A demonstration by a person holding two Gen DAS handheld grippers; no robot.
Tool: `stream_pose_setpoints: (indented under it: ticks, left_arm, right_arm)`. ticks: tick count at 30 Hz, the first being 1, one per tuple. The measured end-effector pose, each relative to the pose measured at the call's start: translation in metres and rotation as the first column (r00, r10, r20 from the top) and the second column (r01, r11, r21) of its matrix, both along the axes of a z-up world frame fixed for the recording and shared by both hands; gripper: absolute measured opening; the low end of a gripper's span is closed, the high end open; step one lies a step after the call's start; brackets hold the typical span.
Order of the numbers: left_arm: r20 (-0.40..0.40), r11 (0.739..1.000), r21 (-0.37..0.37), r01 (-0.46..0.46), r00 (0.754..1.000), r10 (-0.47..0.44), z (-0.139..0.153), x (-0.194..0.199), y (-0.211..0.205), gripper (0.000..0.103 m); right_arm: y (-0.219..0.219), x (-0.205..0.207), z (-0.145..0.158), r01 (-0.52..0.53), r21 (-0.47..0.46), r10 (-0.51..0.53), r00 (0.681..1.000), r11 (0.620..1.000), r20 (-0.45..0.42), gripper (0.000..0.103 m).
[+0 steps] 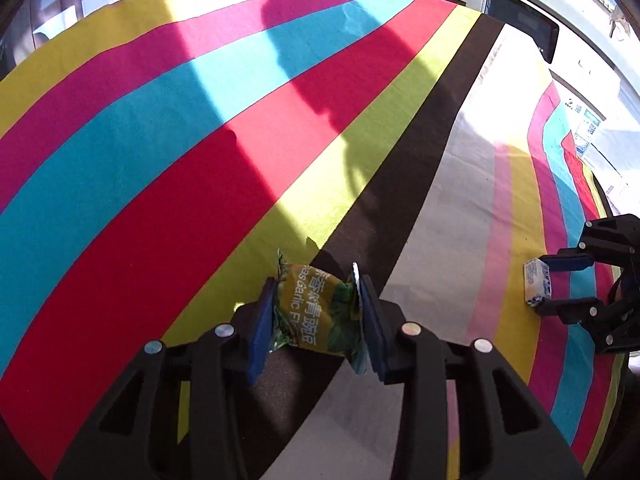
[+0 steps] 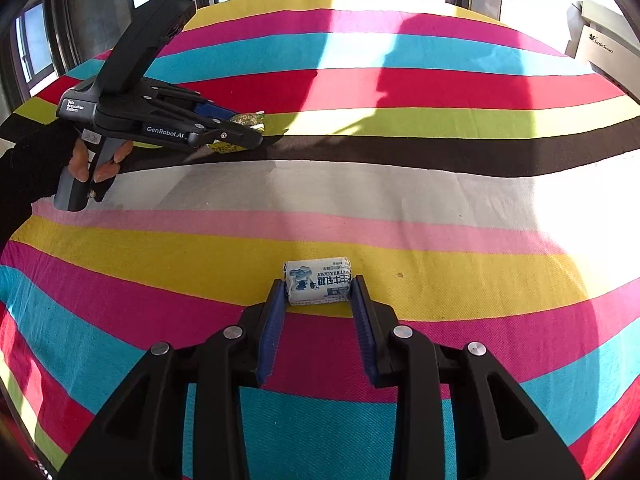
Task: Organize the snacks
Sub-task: 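Carry the milk candy and green garlic-pea bag in both tools to the white box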
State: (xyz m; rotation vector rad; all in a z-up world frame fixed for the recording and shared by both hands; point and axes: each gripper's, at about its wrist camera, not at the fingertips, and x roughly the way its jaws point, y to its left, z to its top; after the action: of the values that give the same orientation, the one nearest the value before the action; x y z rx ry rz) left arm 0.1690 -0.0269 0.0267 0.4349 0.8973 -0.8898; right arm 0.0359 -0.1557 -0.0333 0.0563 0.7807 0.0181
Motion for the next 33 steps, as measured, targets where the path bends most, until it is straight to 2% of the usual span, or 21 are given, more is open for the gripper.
stream_pose_setpoints:
  ticks: [3,6,8,9,12,15,17,19,22,24,30,33]
  left_arm:
    - [-0.029,0.992,-0.072,-0.100,0.995,0.098,0.005,-0.062,0.017,0.040]
    - [-0.030,0.979,-0.113,-0.171,0.985,0.168,0.007,-0.137,0.026,0.040]
    - [-0.029,0.960,-0.142,-0.240,0.971,0.238,0.009,-0.182,0.038,0.040]
    - [-0.029,0.944,-0.166,-0.284,0.959,0.283,0.010,-0.202,0.049,0.040]
    - [-0.096,0.871,-0.277,-0.407,0.913,0.396,0.014,-0.248,0.085,0.040]
    - [-0.115,0.813,-0.306,-0.496,0.867,0.485,0.013,-0.288,0.100,0.040]
    - [-0.132,0.794,-0.307,-0.525,0.849,0.511,0.011,-0.307,0.098,0.041]
    - [-0.148,0.804,-0.288,-0.520,0.854,0.499,0.009,-0.320,0.093,0.041]
    - [-0.102,0.829,-0.246,-0.503,0.864,0.494,0.011,-0.339,0.087,0.041]
    - [-0.085,0.827,-0.237,-0.509,0.859,0.504,0.012,-0.352,0.090,0.041]
    - [-0.101,0.828,-0.218,-0.518,0.855,0.508,-0.002,-0.372,0.096,0.041]
    - [-0.082,0.835,-0.203,-0.511,0.859,0.505,-0.004,-0.378,0.093,0.041]
  right_arm:
    - [0.001,0.000,-0.001,-0.001,0.005,0.001,1.000,1.000,0.000,0.031]
    - [0.001,0.000,-0.001,-0.001,0.005,0.001,1.000,1.000,0.000,0.031]
    - [0.000,0.000,-0.002,-0.002,0.011,0.002,1.000,1.000,0.001,0.031]
    - [-0.001,0.000,-0.001,-0.003,0.015,0.003,1.000,1.000,0.002,0.031]
    - [-0.001,0.000,0.000,-0.003,0.011,0.003,1.000,1.000,0.002,0.031]
    - [-0.003,0.000,0.000,-0.004,0.020,0.004,1.000,1.000,0.004,0.031]
    - [-0.005,-0.001,0.000,-0.007,0.037,0.007,1.000,0.999,0.006,0.031]
    - [-0.006,-0.004,0.001,-0.014,0.049,0.014,1.000,0.999,0.008,0.031]
    - [-0.003,-0.024,0.004,-0.006,0.081,0.007,1.000,0.997,-0.017,0.031]
    - [0.007,-0.051,0.009,-0.028,0.113,0.029,1.000,0.993,0.001,0.031]
    - [0.055,-0.131,0.010,-0.091,-0.001,0.091,0.996,0.996,0.023,0.031]
    - [0.065,-0.163,0.012,-0.103,-0.012,0.103,0.994,0.995,0.033,0.031]
